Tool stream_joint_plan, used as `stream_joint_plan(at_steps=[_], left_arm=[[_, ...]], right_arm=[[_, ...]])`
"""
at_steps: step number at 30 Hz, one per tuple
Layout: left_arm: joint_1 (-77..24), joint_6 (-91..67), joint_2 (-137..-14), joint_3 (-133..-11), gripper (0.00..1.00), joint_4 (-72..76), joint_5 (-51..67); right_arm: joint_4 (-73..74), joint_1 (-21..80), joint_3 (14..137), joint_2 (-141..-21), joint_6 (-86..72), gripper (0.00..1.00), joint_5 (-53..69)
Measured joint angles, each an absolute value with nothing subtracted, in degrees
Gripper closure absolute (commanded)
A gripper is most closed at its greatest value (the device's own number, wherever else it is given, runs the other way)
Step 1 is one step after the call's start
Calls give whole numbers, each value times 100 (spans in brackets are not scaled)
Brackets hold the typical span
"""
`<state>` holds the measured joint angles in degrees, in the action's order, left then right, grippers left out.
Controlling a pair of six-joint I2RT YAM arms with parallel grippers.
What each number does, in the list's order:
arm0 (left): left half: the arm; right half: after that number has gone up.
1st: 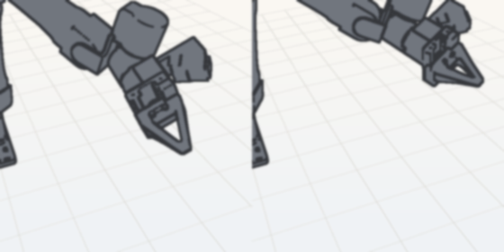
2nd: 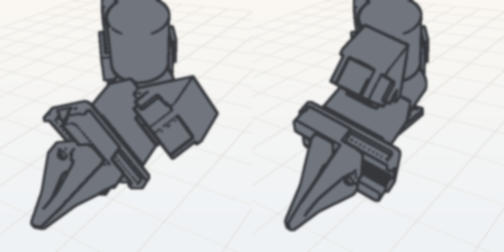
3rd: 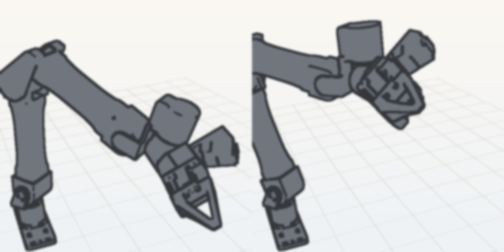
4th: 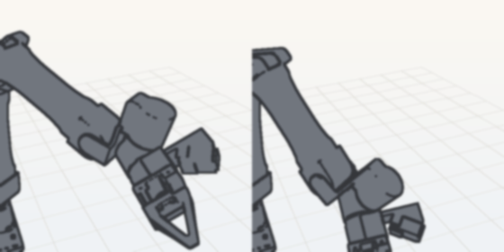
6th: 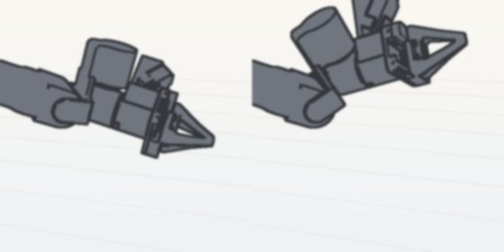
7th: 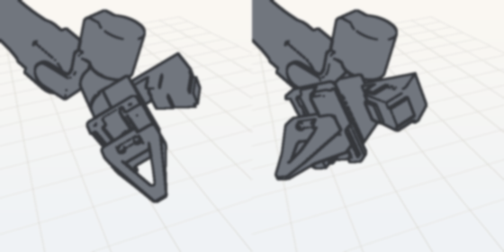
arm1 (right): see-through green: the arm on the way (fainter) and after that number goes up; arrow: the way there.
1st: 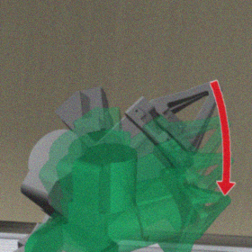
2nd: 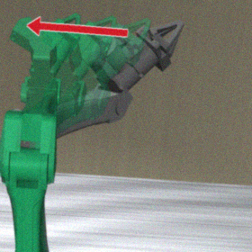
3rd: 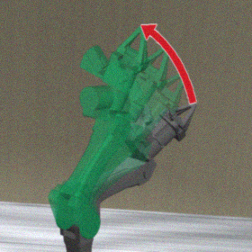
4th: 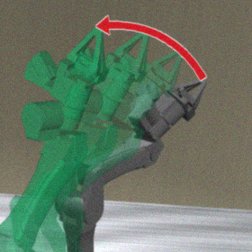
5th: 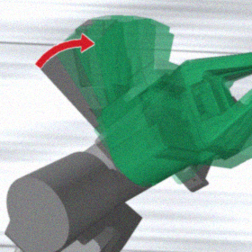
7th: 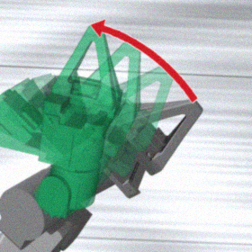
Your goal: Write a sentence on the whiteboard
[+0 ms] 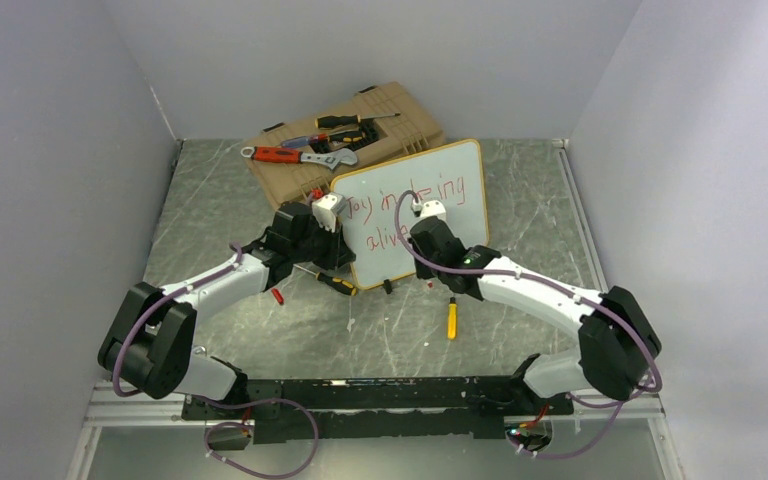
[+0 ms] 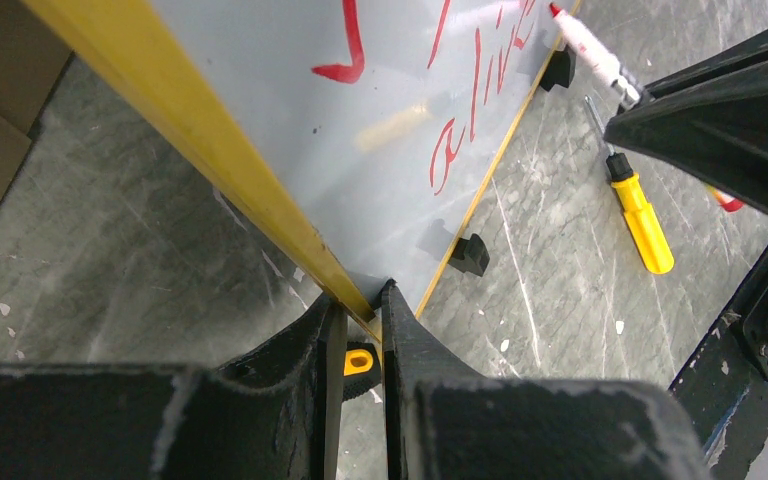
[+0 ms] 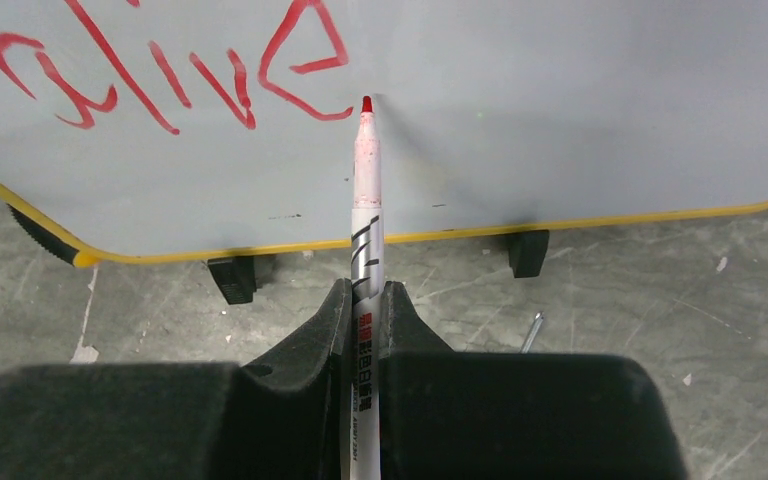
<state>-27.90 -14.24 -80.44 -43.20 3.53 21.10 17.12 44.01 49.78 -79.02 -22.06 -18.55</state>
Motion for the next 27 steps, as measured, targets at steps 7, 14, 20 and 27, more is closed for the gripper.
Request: stream_joint_plan(at_steps=[7,14,20,27], left_arm=[[-2790,-1426,-8042,-4320,100,349,2110],[-2790,-1424,-8040,-4320,100,344,2110],[-2790,-1424,-8036,-4320,100,340,2106],[-2790,-1424,-8036,-4320,100,333,2080]], right_arm=[[1704,4340,4904,-7526,-2287,100,-2062],[1686,4185,4792,-7599,-2318,100,-2005],[1619,4064,4790,-7832,-2303,100,-1800],[1544,4005,4792,-7946,-2220,100,-1697]])
